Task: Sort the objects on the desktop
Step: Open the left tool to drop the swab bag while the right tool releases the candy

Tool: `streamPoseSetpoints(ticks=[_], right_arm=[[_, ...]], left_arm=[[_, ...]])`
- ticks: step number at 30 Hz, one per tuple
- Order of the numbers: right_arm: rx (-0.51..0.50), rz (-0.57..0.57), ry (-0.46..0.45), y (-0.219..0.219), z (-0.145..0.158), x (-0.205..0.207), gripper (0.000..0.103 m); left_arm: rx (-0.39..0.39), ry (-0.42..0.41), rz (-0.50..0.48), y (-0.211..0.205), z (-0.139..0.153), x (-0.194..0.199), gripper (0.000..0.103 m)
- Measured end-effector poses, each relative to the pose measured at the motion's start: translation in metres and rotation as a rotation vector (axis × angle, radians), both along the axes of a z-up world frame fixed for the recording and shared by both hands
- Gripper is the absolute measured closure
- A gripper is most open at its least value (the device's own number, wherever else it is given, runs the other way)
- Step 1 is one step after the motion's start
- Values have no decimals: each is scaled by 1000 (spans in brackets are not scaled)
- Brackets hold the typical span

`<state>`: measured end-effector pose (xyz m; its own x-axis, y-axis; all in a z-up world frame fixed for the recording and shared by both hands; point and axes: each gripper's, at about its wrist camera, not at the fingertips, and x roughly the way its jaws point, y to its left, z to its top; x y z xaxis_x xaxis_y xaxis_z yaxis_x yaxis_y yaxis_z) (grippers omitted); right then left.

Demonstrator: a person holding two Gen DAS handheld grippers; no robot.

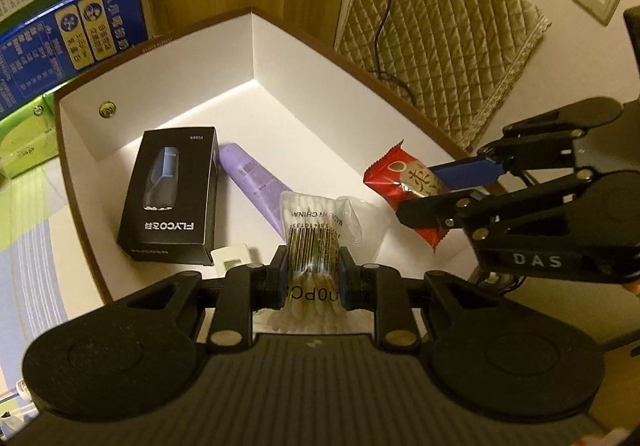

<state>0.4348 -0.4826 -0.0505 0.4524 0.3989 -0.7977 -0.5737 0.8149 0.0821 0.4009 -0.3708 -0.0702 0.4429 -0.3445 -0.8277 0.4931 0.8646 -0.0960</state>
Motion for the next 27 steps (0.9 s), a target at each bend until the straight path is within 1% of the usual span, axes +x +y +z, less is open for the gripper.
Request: streamPoseSetpoints(ticks=[8,11,24,25,27], right_arm=[[-31,31,33,4,-6,8,78],[-43,50,44,5,-7,9,78],[-81,155,97,25,-17,12,78],[-85,169,97,27,-17,11,77],[-95,172,87,30,-17,11,63]], left_arm=[[20,40,-18,-3,-9,6,80],[36,31,-13,0,-8,6,72],[80,26,12,18,-6,8,67],[82,27,14,19,-6,8,66],[84,25,18,21,-5,7,60]])
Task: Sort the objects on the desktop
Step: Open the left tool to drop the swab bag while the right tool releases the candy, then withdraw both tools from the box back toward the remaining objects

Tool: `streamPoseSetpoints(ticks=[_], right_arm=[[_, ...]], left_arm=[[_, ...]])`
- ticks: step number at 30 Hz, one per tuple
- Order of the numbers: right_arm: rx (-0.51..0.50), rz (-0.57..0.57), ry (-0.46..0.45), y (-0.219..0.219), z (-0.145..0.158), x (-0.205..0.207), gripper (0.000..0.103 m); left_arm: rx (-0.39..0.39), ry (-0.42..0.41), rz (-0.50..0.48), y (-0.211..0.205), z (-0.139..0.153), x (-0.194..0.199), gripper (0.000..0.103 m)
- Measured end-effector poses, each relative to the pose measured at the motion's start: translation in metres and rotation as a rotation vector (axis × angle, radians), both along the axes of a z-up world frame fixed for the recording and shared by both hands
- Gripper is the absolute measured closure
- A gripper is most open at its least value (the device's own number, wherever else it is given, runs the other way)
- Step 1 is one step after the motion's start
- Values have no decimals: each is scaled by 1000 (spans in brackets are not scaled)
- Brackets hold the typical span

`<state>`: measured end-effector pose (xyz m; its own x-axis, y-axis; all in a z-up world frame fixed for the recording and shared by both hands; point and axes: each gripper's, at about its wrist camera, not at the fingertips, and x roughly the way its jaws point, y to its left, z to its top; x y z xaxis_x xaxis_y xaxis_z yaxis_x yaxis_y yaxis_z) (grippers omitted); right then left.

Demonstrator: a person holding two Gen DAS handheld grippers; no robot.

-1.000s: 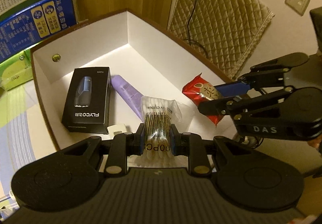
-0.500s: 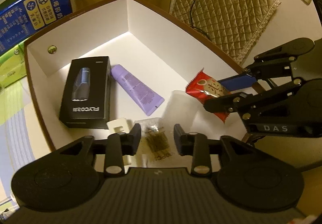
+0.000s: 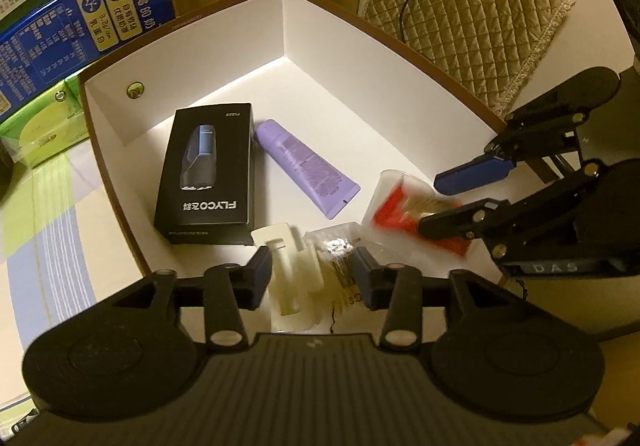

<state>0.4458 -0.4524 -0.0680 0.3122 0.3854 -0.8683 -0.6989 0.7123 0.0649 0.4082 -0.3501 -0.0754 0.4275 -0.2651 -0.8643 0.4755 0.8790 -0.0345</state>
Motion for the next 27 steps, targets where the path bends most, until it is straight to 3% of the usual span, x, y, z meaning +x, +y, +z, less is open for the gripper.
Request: streamPoseSetpoints(ticks=[1,2,6,13,22,27], right_arm=[[-3,2,-7,1,0,0,46],[-4,5,-16,1,1,-1,38],[1,12,-26,1,6,-1,34],[24,0,-38,-4,11,-2,13],[58,-11,-50,-7,18,-14,2],[72,-33,-57,-9,23,-21,2]], left_arm=[[2,-2,0,1,0,-1,59],[4,-3,0,1,1,-1,57],[7,-9,3,2,3,-1,51],[14,-20,5,4,7,-3,35],[11,-37,6,8,16,-10,21],[8,-53,15,13,24,-18,17]])
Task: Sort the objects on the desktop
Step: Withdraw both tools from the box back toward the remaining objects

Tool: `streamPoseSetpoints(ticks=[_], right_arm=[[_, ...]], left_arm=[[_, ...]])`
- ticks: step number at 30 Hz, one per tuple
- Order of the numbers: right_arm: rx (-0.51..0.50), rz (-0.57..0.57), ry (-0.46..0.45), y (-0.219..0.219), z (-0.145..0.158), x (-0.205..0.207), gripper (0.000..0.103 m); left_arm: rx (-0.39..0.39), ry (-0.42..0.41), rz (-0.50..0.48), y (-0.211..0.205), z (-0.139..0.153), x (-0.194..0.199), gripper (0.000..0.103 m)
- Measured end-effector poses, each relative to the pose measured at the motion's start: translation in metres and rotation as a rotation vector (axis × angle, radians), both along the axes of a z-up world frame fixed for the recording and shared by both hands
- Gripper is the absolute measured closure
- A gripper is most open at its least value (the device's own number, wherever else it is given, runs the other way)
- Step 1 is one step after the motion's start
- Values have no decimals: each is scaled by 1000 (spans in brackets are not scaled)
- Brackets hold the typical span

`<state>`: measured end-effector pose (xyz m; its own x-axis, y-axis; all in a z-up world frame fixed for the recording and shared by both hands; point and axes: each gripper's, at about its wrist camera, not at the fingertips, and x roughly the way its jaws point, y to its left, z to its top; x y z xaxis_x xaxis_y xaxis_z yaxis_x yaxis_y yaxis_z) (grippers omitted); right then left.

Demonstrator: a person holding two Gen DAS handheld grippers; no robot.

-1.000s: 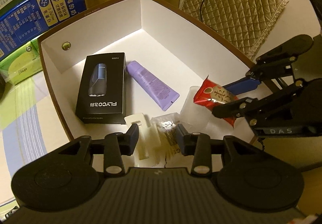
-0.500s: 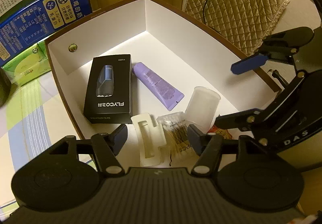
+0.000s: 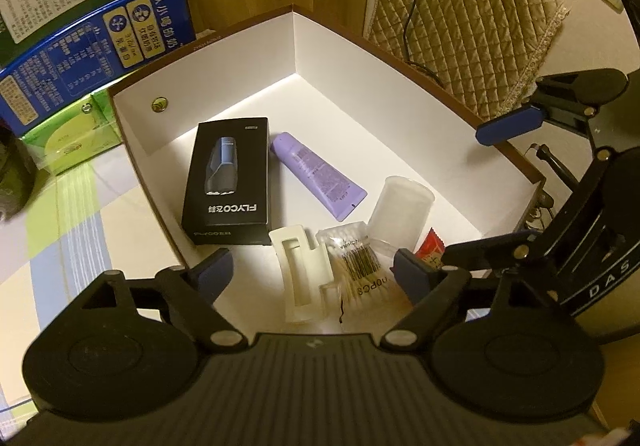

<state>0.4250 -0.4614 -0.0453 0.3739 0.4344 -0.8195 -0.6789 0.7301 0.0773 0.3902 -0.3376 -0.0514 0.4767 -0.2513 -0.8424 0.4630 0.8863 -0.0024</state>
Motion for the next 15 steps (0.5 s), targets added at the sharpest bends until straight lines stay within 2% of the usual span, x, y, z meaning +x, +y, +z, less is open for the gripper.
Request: streamPoseSetpoints(ticks=[6,15], right_arm=[[27,-34,-15,-3,9,-13,2],[70,-52,-43,4,25,-35,2]], left_arm=[[-9,-20,25,7,11,-11,11],[-31,-62,49,26,32,-35,10]])
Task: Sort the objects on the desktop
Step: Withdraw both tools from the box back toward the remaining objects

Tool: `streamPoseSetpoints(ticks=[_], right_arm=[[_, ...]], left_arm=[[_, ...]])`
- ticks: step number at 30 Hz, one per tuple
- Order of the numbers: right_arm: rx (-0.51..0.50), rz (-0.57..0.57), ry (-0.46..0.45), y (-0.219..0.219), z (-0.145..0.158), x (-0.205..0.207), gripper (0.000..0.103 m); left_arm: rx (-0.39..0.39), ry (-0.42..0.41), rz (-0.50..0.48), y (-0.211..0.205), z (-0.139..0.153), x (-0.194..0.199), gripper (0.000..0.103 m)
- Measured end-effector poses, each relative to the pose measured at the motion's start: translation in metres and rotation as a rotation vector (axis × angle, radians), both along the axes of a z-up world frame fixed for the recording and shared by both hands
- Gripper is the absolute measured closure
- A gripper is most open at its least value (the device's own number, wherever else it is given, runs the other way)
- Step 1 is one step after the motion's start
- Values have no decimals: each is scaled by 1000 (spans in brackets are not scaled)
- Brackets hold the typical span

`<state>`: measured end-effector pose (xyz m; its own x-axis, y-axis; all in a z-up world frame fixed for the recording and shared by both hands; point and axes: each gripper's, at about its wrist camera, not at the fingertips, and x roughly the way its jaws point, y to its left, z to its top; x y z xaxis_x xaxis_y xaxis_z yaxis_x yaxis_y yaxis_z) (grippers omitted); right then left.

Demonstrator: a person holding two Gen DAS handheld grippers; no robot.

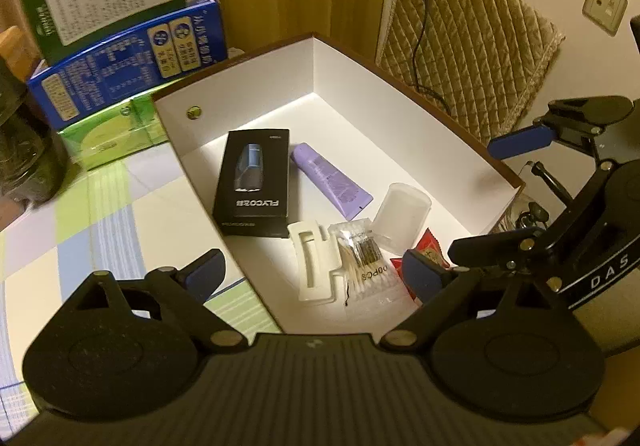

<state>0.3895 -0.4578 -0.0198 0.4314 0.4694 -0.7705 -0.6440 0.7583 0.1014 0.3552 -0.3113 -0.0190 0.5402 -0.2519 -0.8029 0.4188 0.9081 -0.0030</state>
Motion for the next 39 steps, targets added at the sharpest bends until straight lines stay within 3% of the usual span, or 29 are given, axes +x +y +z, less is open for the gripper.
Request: streamPoseSetpoints(ticks=[20,29,39], right_arm=[[88,-8,-45,41,19,-75,2],[113,6,-34,77,10,-113,2],[144,-34,24,104,-7,-135,2]], left_arm=[[-49,-44,89,79,25,-76,10],[-35,-45,156,130,25,-107,10],[-37,9,247,184,10,-132,10]])
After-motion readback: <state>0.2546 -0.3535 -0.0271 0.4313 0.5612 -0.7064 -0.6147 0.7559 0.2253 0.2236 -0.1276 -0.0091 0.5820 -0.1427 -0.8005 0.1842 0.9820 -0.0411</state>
